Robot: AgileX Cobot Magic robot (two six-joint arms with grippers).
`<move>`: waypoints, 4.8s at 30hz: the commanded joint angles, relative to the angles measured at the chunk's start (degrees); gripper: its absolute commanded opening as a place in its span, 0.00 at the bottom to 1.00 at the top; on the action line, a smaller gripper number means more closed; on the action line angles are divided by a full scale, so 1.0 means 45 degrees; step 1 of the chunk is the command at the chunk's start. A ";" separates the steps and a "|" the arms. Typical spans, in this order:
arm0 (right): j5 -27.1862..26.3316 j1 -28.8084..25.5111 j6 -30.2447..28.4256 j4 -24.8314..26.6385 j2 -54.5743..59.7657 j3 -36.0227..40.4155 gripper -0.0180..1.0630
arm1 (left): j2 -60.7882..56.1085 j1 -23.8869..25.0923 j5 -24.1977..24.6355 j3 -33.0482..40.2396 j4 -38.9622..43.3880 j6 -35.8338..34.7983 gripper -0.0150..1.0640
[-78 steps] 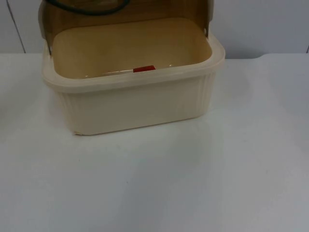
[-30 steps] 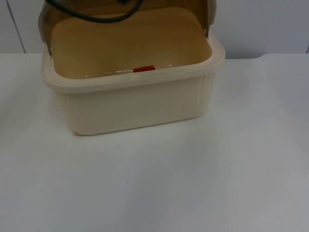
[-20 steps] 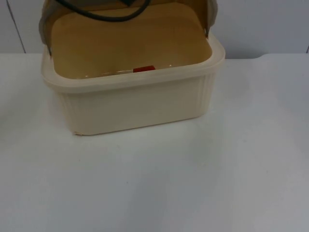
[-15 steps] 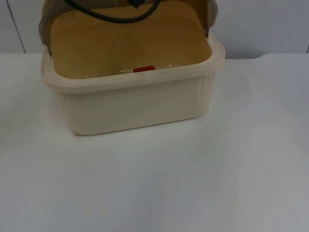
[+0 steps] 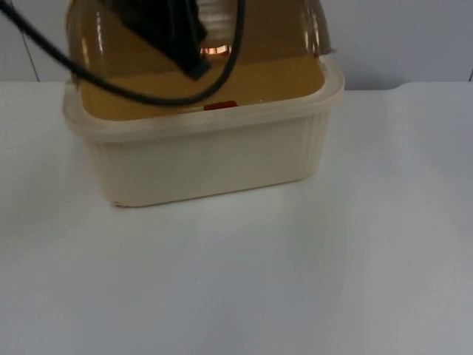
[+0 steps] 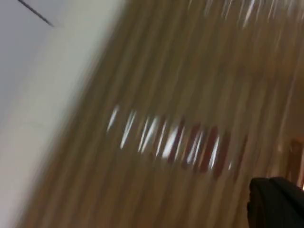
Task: Open the box lid with the left hand, place the block into the box with the right hand, then close the box lid with the left hand.
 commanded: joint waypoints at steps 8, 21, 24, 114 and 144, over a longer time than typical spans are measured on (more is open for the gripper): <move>-0.0095 0.0077 -0.0013 0.0122 -0.0096 0.0068 0.99 | -0.1290 -0.0112 -0.0626 0.2037 -0.1445 -0.0199 0.01; -0.0072 0.0077 -0.0013 0.0312 -0.0197 0.0068 0.99 | -0.4562 -0.0039 -0.0375 0.3367 -0.6073 -0.1996 0.01; -0.0021 0.0099 -0.0013 0.0367 -0.0243 0.0068 0.99 | -0.5000 0.0396 -0.0516 0.4407 -0.5767 -0.2815 0.01; 0.1351 0.0741 -0.0184 0.0565 -0.0737 0.0068 0.99 | -1.4389 0.6445 0.4294 0.4697 -0.3042 -0.6844 0.99; 0.6161 0.1683 -0.0342 -0.1655 -1.0935 -0.1711 0.99 | -2.2579 0.5084 0.9208 0.1179 0.0929 -0.8654 0.99</move>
